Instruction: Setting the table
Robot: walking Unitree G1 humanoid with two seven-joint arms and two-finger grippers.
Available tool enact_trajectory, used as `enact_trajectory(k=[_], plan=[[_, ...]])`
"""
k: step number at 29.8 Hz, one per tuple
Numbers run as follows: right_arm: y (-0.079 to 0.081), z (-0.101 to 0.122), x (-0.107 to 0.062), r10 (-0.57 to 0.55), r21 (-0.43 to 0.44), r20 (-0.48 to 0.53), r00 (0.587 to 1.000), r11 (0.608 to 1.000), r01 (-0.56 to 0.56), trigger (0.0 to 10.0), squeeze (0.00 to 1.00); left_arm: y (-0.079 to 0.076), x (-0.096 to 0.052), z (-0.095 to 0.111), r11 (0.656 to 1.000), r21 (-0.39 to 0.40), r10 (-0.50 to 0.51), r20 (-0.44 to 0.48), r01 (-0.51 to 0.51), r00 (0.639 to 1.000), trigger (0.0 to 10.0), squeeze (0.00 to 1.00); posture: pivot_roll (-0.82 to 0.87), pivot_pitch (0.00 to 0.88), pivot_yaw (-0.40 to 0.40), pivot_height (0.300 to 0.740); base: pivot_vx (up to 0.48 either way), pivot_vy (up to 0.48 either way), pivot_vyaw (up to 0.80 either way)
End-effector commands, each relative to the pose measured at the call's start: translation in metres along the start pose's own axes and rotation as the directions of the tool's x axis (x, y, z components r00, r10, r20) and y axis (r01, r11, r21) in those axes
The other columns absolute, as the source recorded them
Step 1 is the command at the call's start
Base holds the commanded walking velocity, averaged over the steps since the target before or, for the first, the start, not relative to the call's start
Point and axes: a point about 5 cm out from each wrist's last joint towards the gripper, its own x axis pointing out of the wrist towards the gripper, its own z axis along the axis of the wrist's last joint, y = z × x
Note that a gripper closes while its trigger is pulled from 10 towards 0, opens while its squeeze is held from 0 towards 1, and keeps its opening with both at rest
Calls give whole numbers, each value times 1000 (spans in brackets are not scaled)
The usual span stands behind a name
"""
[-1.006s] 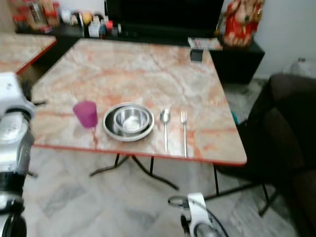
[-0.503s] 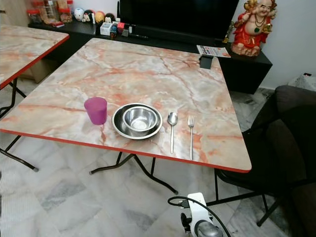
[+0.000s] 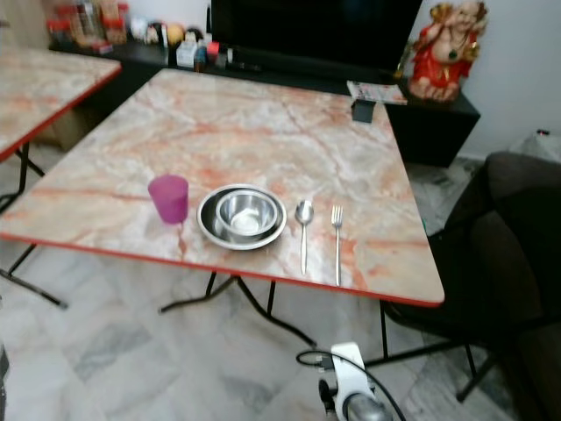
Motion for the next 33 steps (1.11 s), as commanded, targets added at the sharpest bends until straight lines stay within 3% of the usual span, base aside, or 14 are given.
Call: enact_trajectory(k=[1, 3, 10, 13, 14, 15, 17, 19, 20, 21, 22, 24, 27, 33], plan=[[-4, -1, -1, -15, 17, -2, 1000, 1000, 15, 10000, 0, -1, -9, -23, 999, 38, -6, -78, 9, 997, 10000, 0, 144, 0, -101, 732, 0, 0, 0], [-3, -2, -1, -14, 21, -4, 1000, 1000, 14, 10000, 0, 1, -20, -47, 997, 79, -11, -160, 24, 987, 10000, 0, 146, 0, -98, 732, 0, 0, 0], [-1, -3, -1, -14, 29, -4, 1000, 999, 14, 10000, 0, -2, -36, -74, 987, 141, -44, -253, 82, 967, 10000, 0, 149, 0, -88, 732, 0, 0, 0], [1, -3, 0, -14, 38, -4, 1000, 999, 15, 10000, 0, -10, -48, -94, 971, 147, -125, -369, 191, 921, 10000, 0, 141, 0, -73, 732, 0, 0, 0], [1, -3, 0, -14, 38, -4, 1000, 999, 15, 10000, 0, -10, -48, -94, 971, 147, -125, -369, 191, 921, 10000, 0, 141, 0, -73, 732, 0, 0, 0], [2, -3, 0, -15, 43, -3, 1000, 999, 15, 10000, 0, -15, -53, -101, 961, 127, -173, -417, 246, 892, 10000, 0, 140, 0, -70, 732, 0, 0, 0], [3, -3, 0, -16, 53, -4, 1000, 998, 16, 10000, 0, -34, -71, -114, 904, 65, -331, -518, 422, 789, 10000, 0, 136, 0, -65, 732, 0, 0, 0], [4, -4, 0, -16, 57, -4, 1000, 998, 16, 10000, 0, -50, -86, -120, 833, 21, -448, -560, 553, 697, 10000, 0, 137, 0, -63, 732, 0, 0, 0], [4, -4, 0, -17, 59, -4, 1000, 998, 17, 10000, 0, -55, -89, -120, 805, 36, -474, -561, 592, 678, 10000, 0, 134, 0, -59, 732, 0, 0, 0], [4, -4, 0, -17, 59, -4, 1000, 998, 17, 10000, 0, -55, -89, -120, 805, 36, -474, -561, 592, 678, 10000, 0, 134, 0, -59, 732, 0, 0, 0], [4, -5, 0, -19, 64, -6, 1000, 998, 19, 10000, 0, -68, -101, -122, 735, 49, -531, -580, 677, 618, 10000, 0, 131, 0, -57, 732, 0, 0, 0], [4, -5, 0, -19, 66, -7, 1000, 998, 20, 10000, 0, -73, -104, -122, 713, 47, -549, -584, 700, 598, 10000, 0, 126, 0, -54, 732, 0, 0, 0], [3, -8, -1, -26, 76, -13, 1000, 997, 27, 10000, 0, -90, -115, -120, 657, 23, -598, -593, 754, 539, 10000, 0, 113, 0, -47, 732, 0, 0, 0], [0, -9, -1, -35, 83, -16, 999, 996, 36, 10000, 0, -107, -119, -111, 595, 25, -656, -563, 803, 503, 10000, 0, 78, 0, -43, 732, 0, 0, 0]])
